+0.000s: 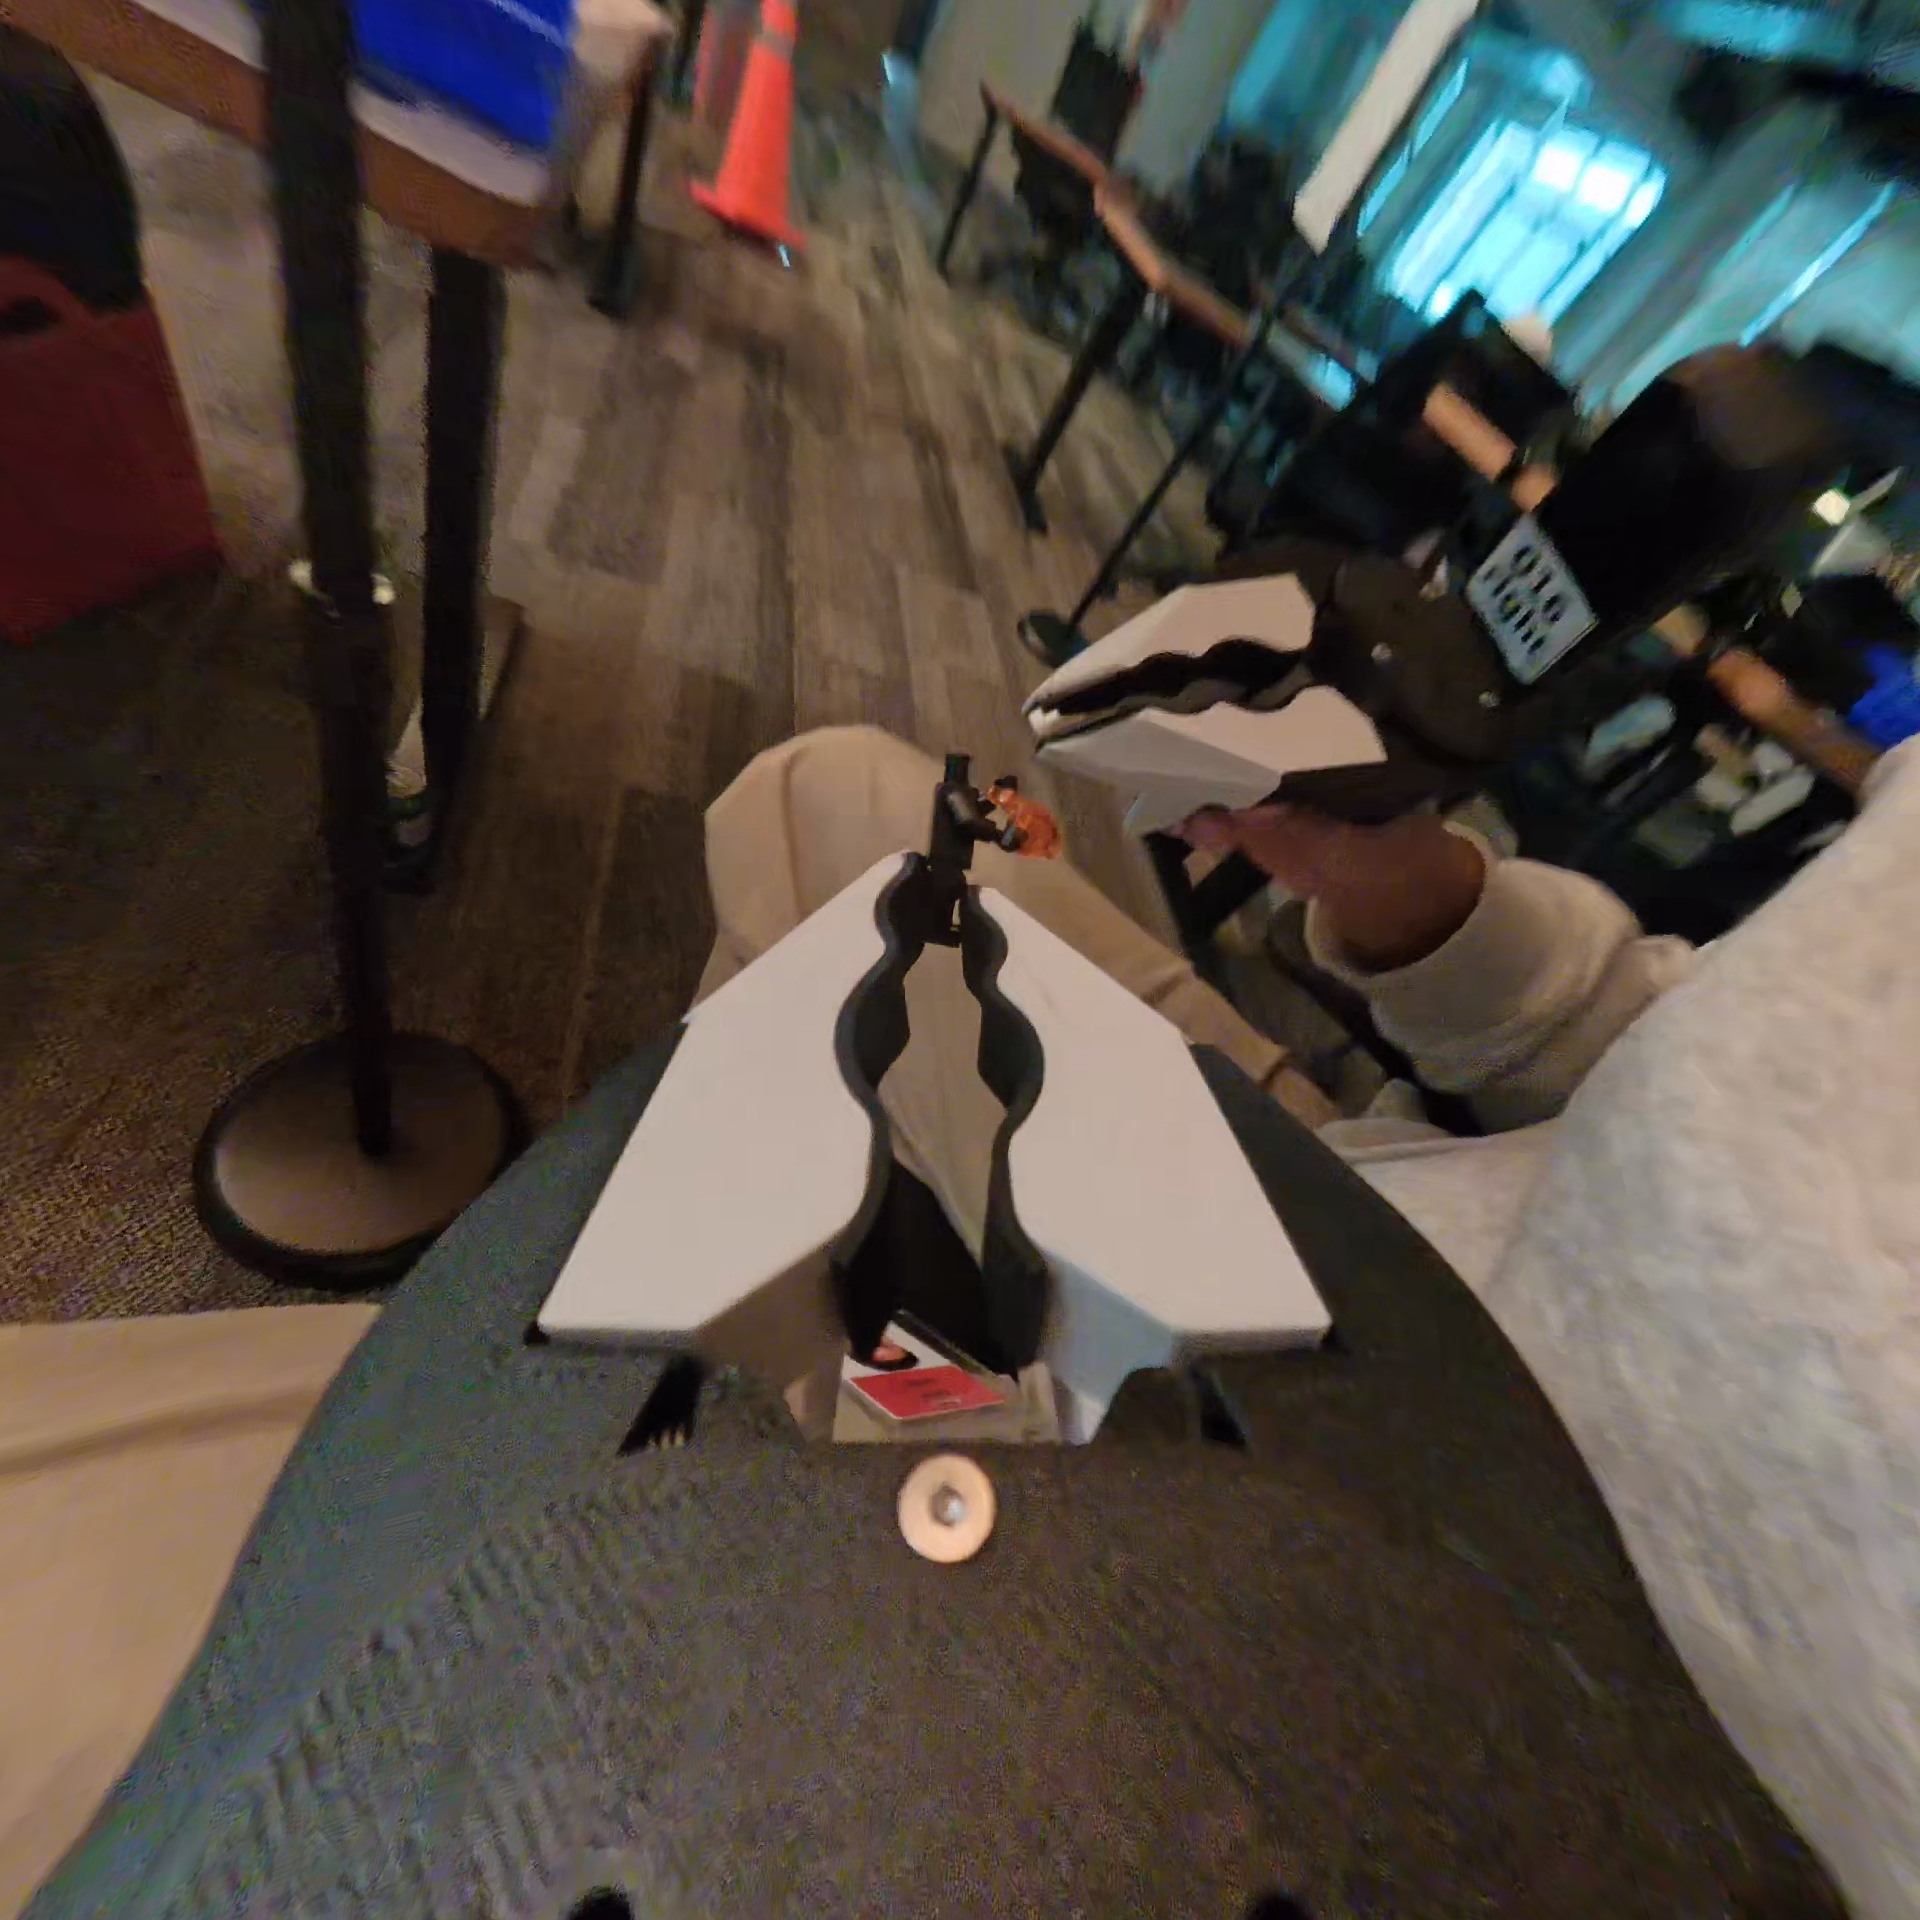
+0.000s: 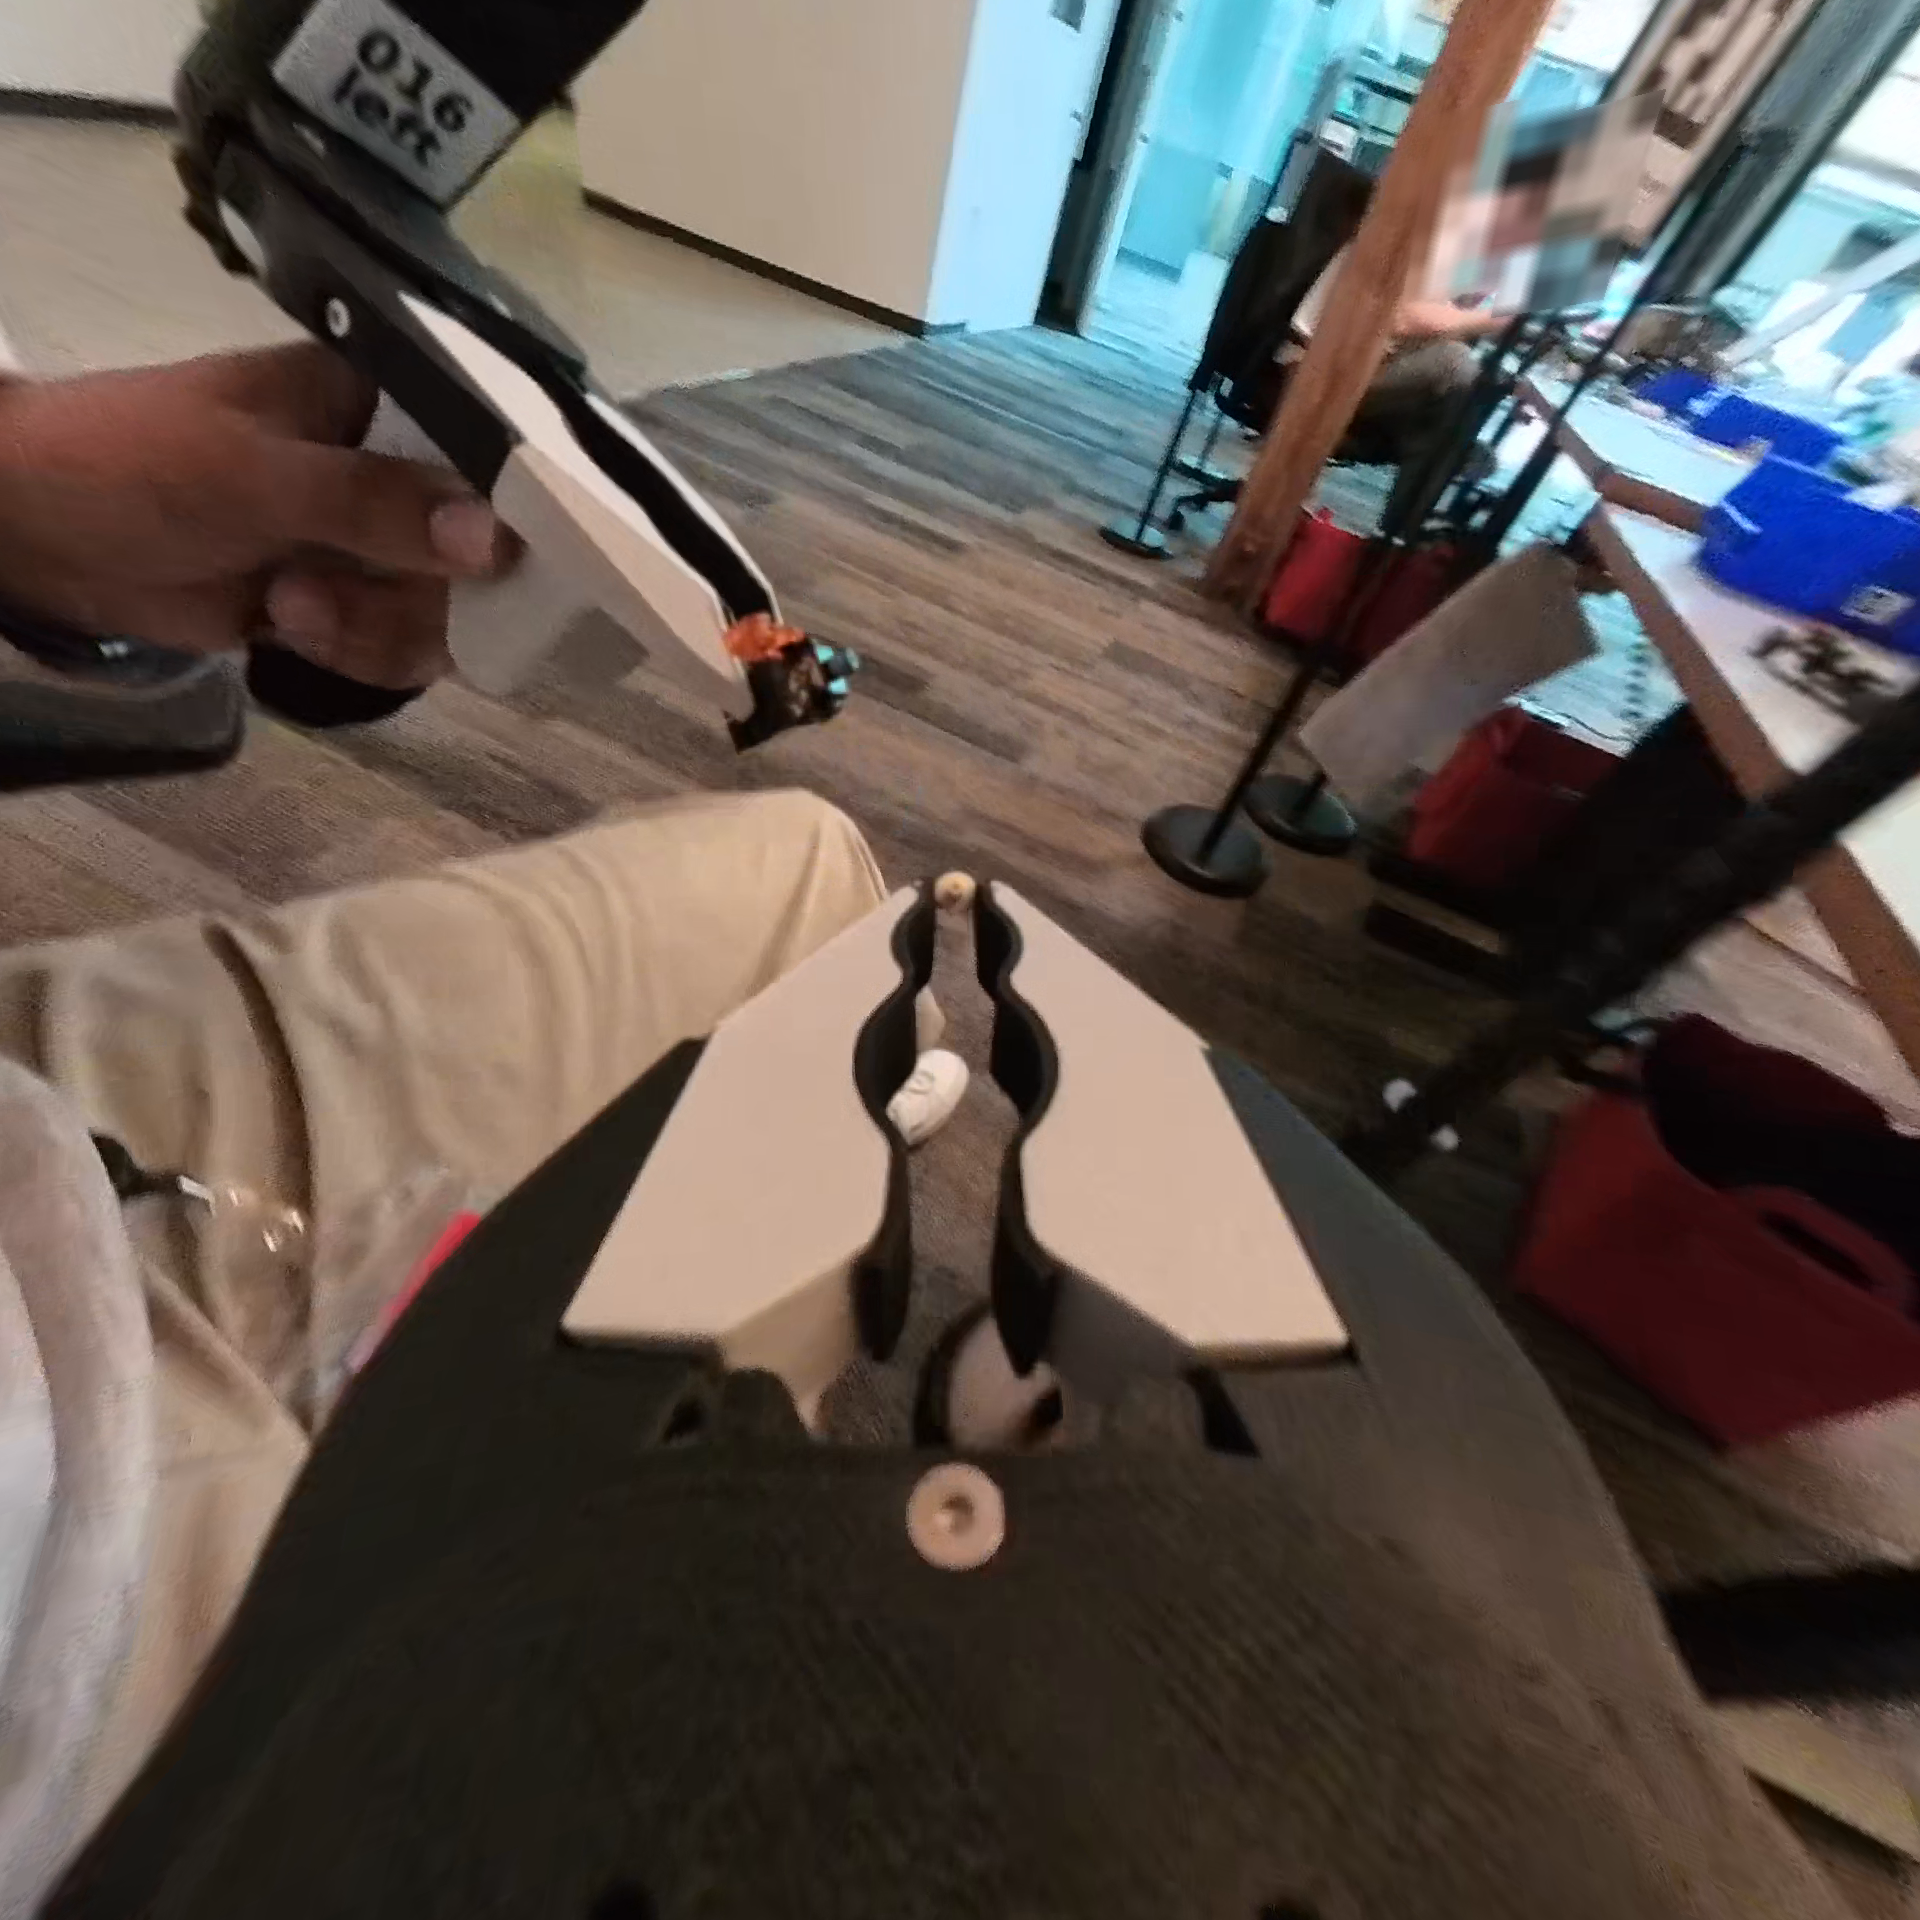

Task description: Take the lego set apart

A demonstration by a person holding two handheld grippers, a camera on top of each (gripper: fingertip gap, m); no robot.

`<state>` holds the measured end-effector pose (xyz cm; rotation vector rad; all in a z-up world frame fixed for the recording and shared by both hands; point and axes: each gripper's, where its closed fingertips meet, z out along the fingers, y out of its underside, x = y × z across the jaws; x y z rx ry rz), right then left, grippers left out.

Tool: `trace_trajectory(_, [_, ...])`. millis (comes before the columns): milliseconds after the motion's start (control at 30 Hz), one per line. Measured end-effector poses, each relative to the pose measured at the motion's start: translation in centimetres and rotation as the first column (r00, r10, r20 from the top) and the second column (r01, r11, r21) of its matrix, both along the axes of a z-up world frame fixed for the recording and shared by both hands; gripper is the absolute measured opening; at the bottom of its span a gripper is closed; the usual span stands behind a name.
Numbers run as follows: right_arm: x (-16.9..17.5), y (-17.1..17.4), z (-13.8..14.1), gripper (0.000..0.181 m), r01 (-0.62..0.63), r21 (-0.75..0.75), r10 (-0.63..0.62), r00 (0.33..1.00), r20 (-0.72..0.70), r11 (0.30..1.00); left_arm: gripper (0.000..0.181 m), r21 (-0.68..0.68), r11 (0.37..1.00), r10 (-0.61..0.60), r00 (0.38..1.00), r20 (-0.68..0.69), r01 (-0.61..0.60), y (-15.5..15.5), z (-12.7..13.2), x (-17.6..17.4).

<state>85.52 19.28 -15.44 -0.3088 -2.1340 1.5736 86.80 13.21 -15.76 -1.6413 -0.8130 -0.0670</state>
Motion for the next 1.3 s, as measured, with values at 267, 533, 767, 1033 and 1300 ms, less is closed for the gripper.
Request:
trace_trajectory(267, [-3.8,-12.1,0.8,0.006,-0.12,0.041,0.121,0.993,-0.013,0.992,0.005,0.269,0.937,0.199,0.974,0.111,-0.222,-12.4,-1.2,2.2])
trace_trajectory(533, [-13.6,-23.6,-0.4,0.006,-0.091,0.037,0.092,0.996,-0.014,0.995,0.004,0.469,0.632,0.486,0.787,0.38,-0.617,-26.6,-4.7,8.8])
trace_trajectory(767, [-17.5,-32.8,-3.1,0.006,-0.237,0.044,0.236,0.971,0.022,0.971,0.004,0.212,0.6,0.704,0.635,0.319,-0.771,-36.4,-7.8,10.4])
trace_trajectory(1033, [-21.8,-38.2,-9.1,0.005,-0.346,-0.02,0.344,0.924,0.17,0.938,0.004,0.168,0.547,0.775,0.572,0.27,-0.82,-46.5,-11.5,2.8])
trace_trajectory(1300, [-27.7,-35.8,-6.0,0.006,-0.303,0.134,0.296,0.952,0.07,0.943,0.005,0.235,0.643,0.693,0.684,0.227,-0.729,-45.7,-3.8,-7.6])
